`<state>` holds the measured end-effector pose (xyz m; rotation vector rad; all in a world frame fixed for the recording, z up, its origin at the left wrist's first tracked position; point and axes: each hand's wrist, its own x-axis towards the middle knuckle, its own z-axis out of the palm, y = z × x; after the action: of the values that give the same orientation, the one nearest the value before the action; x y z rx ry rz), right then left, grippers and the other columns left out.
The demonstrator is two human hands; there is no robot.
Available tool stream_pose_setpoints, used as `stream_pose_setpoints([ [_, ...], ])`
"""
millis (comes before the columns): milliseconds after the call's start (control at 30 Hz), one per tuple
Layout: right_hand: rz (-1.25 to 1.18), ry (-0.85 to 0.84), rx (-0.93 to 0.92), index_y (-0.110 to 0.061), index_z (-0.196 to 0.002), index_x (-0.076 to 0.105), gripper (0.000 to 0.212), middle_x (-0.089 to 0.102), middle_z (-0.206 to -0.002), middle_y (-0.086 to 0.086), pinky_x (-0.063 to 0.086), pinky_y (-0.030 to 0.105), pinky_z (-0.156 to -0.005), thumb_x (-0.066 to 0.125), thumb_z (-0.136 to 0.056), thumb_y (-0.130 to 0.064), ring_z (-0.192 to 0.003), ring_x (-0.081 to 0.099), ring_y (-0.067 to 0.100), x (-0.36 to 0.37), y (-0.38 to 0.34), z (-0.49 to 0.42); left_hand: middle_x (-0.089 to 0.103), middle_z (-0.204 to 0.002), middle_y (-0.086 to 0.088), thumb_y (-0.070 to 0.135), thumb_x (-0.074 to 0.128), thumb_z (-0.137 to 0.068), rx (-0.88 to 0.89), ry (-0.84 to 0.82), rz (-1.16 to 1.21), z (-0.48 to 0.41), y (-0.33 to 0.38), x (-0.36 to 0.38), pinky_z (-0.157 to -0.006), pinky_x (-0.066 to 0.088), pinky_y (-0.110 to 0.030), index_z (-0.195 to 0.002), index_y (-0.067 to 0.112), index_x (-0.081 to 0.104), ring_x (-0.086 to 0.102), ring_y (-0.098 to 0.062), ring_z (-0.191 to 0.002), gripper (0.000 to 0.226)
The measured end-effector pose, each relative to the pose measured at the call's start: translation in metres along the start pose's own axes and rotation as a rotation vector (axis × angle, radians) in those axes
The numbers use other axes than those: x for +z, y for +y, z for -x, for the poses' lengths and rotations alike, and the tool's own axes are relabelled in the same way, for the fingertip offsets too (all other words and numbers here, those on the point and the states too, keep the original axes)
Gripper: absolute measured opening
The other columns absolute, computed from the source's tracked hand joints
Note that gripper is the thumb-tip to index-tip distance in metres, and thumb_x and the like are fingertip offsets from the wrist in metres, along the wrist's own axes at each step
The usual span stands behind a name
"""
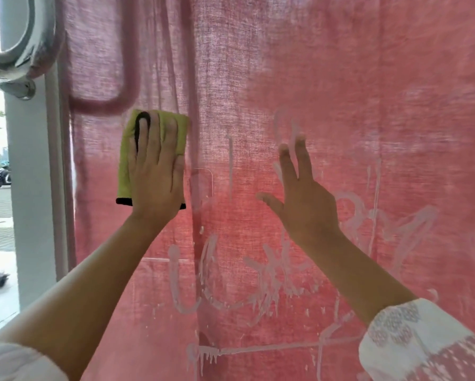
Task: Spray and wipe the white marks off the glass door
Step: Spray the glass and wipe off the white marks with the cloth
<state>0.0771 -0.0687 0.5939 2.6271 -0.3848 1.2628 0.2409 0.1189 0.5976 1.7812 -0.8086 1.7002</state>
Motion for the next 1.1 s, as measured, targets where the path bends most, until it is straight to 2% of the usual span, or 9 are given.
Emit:
stream_pose_setpoints([
  [133,0.005,0.029,-0.008,-0.019,-0.151,-0.01,0.085,-0.024,-0.157,0.005,0.023,0.021,-0.037,0.034,-0.092,-0.061,-0.046,0.03,0.009,0.003,0.002,0.001,0.016,-0.158,-0.019,0.023,0.031,-0.1,0.424,-0.218,-0.051,0.024,-0.028,-0.022,-0.119,0.007,-0.052,-0.149,0.005,0.027,0.009,-0.034,-0.147,0.053],
  [233,-0.043,0.091,-0.025,-0.016,-0.152,-0.002,0.087,-0.018,-0.158,0.006,0.025,0.022,-0.037,0.04,-0.091,-0.06,-0.045,0.036,0.012,0.008,0.004,0.0,0.016,-0.158,-0.018,0.028,0.028,-0.1,0.558,-0.29,-0.122,0.001,-0.05,-0.033,-0.118,0.011,-0.055,-0.15,0.005,0.025,0.01,-0.033,-0.147,0.055],
  [467,-0.25,0.312,-0.076,-0.002,-0.129,0.038,0.077,0.021,-0.156,0.017,0.025,0.015,-0.036,0.053,-0.08,-0.059,-0.047,0.042,0.014,0.023,0.011,0.0,0.014,-0.158,-0.02,0.028,0.023,-0.102,-0.167,0.067,-0.022,-0.004,0.011,0.006,-0.12,-0.001,-0.044,-0.151,0.004,0.019,0.007,-0.033,-0.147,0.055],
  [600,-0.506,0.398,-0.121,-0.019,-0.112,0.029,0.047,0.035,-0.123,0.016,0.041,0.021,-0.037,0.064,-0.084,-0.03,-0.058,0.052,0.021,0.026,0.023,0.009,0.01,-0.159,-0.018,0.026,0.028,-0.101,0.104,-0.095,-0.004,0.037,0.021,0.004,-0.12,0.005,-0.05,-0.151,0.006,0.018,0.003,-0.031,-0.148,0.055],
  [667,-0.566,0.426,-0.111,-0.017,-0.111,0.03,0.037,0.037,-0.109,0.012,0.046,0.029,-0.04,0.056,-0.085,-0.017,-0.058,0.05,0.02,0.026,0.029,0.016,0.012,-0.158,-0.018,0.026,0.03,-0.1,0.331,-0.201,-0.024,0.041,0.005,-0.009,-0.119,0.006,-0.051,-0.15,0.006,0.022,0.005,-0.032,-0.148,0.055],
  [767,-0.544,0.477,-0.063,-0.002,-0.122,0.039,0.035,0.045,-0.107,0.015,0.042,0.021,-0.047,0.051,-0.092,-0.015,-0.065,0.05,0.015,0.026,0.035,0.021,0.014,-0.158,-0.018,0.03,0.026,-0.101,0.538,-0.271,-0.137,0.013,-0.023,-0.023,-0.119,0.01,-0.053,-0.15,0.005,0.024,0.009,-0.032,-0.147,0.055],
  [833,-0.491,0.526,-0.031,0.001,-0.13,0.043,0.041,0.049,-0.111,0.018,0.046,0.019,-0.054,0.052,-0.094,-0.017,-0.074,0.05,0.012,0.029,0.039,0.02,0.012,-0.159,-0.018,0.03,0.024,-0.101,0.502,-0.249,-0.161,-0.016,-0.033,-0.026,-0.119,0.01,-0.053,-0.151,0.006,0.019,0.007,-0.032,-0.148,0.056],
  [933,-0.51,0.555,-0.006,-0.002,-0.135,0.042,0.047,0.051,-0.111,0.017,0.053,0.029,-0.059,0.046,-0.096,-0.026,-0.075,0.055,0.015,0.034,0.039,0.018,0.011,-0.159,-0.019,0.027,0.025,-0.101,0.229,-0.121,-0.118,-0.039,-0.024,-0.017,-0.12,0.004,-0.049,-0.152,0.007,0.015,0.005,-0.032,-0.148,0.056],
  [1100,-0.502,0.584,0.025,0.001,-0.132,0.044,0.05,0.057,-0.112,0.017,0.046,0.023,-0.062,0.039,-0.094,-0.03,-0.081,0.061,0.025,0.042,0.038,0.011,0.014,-0.158,-0.019,0.027,0.026,-0.102,-0.02,0.05,-0.06,-0.018,0.009,0.006,-0.12,0.003,-0.047,-0.152,0.007,0.019,0.007,-0.032,-0.147,0.054],
])
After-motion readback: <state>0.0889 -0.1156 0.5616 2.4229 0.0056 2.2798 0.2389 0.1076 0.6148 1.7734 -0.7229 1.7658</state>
